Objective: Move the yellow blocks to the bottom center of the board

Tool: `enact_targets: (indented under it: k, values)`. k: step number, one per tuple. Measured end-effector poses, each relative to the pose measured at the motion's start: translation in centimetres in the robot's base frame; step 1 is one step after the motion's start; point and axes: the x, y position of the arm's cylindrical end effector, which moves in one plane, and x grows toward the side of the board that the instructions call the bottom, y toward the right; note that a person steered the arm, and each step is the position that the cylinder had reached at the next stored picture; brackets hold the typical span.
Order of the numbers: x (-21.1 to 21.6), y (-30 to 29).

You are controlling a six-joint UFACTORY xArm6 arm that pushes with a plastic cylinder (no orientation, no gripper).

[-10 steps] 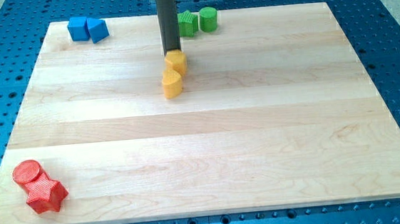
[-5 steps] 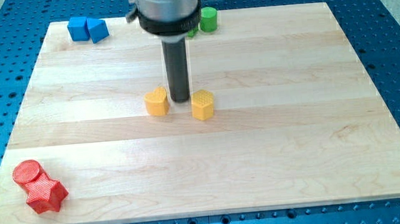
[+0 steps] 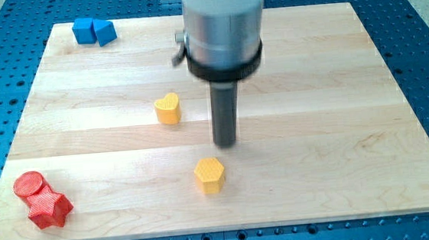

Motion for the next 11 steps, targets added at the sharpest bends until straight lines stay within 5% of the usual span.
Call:
enact_targets:
  k: [1,2,4,9,10,11]
  values:
    - [-8.3,-3.7]
    - [-6.8,-7.9]
    - [3.3,-5.7]
    - [-1.1,-5.9]
    - [-0.4,-11.5]
    - [4.5,-11.1]
